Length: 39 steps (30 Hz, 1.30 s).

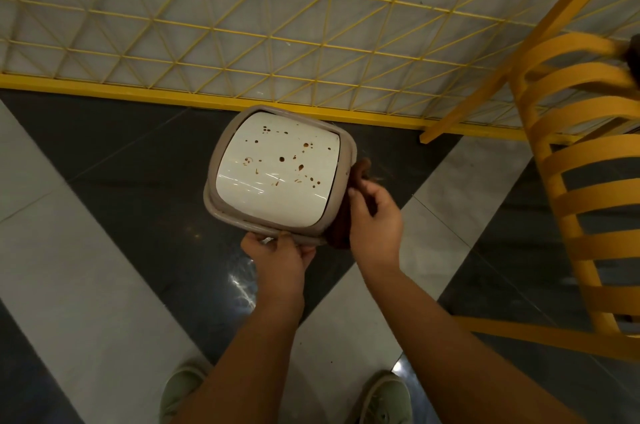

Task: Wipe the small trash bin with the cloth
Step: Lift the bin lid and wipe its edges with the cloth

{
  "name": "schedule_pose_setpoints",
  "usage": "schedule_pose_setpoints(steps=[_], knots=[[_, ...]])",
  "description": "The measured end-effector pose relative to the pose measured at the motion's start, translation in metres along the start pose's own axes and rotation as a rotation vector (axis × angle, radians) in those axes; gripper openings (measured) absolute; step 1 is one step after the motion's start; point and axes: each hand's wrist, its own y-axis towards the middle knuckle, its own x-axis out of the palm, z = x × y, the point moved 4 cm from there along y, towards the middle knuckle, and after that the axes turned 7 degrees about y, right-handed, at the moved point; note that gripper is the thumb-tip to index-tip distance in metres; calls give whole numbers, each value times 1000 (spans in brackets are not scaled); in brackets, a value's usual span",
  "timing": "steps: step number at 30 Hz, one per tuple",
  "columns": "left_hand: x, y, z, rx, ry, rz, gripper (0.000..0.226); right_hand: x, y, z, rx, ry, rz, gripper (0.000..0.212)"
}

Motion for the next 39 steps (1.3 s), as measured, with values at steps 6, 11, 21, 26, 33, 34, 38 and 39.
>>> schedule_pose_setpoints(steps=[6,11,21,26,33,34,38,39], knots=[[-3,-2,1,10,49,-6,49,-9,-61,-7,-193,-9,-136,20],[0,-3,5,-19,-44,-25,46,-2,-17,-33,-150,9,-67,21],[1,-5,4,15,-14,-26,46,-13,-50,-8,-261,-123,-106,22],[-1,3,4,-28,-14,-31,47,-2,-11,-45,-377,-178,-106,26],[-17,17,16,42,117,-33,33,-9,-18,13,-104,-259,-123,20],[-17,15,13,56,105,-10,30,-8,-27,16,-148,-307,-159,22],[-9,3,3,40,72,27,29,5,-50,17,-307,-477,-254,24],[-9,4,4,37,85,33,29,7,-52,16,-355,-500,-281,23]])
